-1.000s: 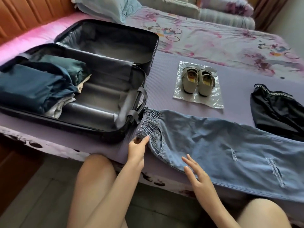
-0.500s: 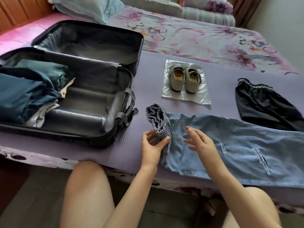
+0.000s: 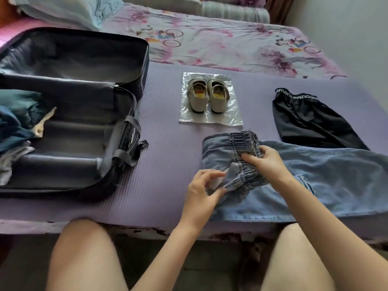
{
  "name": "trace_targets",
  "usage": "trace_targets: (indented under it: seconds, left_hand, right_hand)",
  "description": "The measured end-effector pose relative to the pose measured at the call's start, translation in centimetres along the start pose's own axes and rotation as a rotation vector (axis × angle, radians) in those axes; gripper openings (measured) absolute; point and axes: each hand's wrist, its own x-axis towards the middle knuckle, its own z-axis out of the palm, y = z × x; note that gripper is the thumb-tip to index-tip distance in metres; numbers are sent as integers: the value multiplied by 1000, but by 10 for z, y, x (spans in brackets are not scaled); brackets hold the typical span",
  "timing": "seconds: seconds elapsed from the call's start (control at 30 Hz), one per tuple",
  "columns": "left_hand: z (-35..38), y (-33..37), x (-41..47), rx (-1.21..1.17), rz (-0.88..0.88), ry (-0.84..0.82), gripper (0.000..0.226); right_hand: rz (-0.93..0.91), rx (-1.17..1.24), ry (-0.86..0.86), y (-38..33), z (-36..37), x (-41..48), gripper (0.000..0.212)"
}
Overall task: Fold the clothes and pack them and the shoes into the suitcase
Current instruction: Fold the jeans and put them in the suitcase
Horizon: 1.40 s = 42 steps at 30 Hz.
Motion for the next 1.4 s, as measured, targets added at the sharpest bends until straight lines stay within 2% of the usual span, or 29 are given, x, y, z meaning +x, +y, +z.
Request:
trace_targets:
  seconds: [0.07,0.17,0.27,0.37,0.43,0.5,0.57,0.7,0.8,0.87,0.93,1.07,1.2,1.3,1.4]
  left_hand:
    - [-2,-9,-7,148,-25,11,38]
    - [7,-27,-19,161,-184,-130,44]
    - [24,-33,-28,166,-220,-220,29]
    - [31,-34,-23,98,-324,-80,29]
    - [33,-35,-16,59,-431,-20,36]
    - [37,-35,-10,79,-512,-49,42]
    - [43,-35,-5,73,-586,-78,45]
    - [51,-40,1,133,-604,-67,30]
    - [48,-39,2,49,-568,-37,17]
    - [38,-38,2,-14,-547,-5,8]
    - [19,-36,2,-49,-525,65,2]
    - [-41,-43,0,53,-530,221,12]
    - [-87,-52,-13,276,-520,339,23]
    - [-93,-53,-22,430,-432,413,39]
    - [-78,-48,-20,550,-248,324,47]
  right_hand:
    - [40,28,22,17,-29,6,24]
    - [112,43,20,50,-64,18,35]
    - [179,-217,56,85,-77,29,39]
    - [262,-472,117,109,-76,36,59]
    - [138,-579,174,101,-72,42,64]
    - [-87,-646,200,81,-63,50,61]
    - [-248,-679,118,57,-43,63,55]
    - [-279,-900,-207,26,10,93,58]
    - [-289,-1091,-230,20,37,106,48]
    - [-293,-1008,-175,17,47,108,33]
    - [-335,-827,-101,10,62,104,28]
    - [-450,-627,-41,-15,119,93,24]
    - [-503,-588,-98,-32,169,80,31]
    - [-519,-566,-110,-35,170,70,46]
    - [-493,-602,-128,-22,136,50,58]
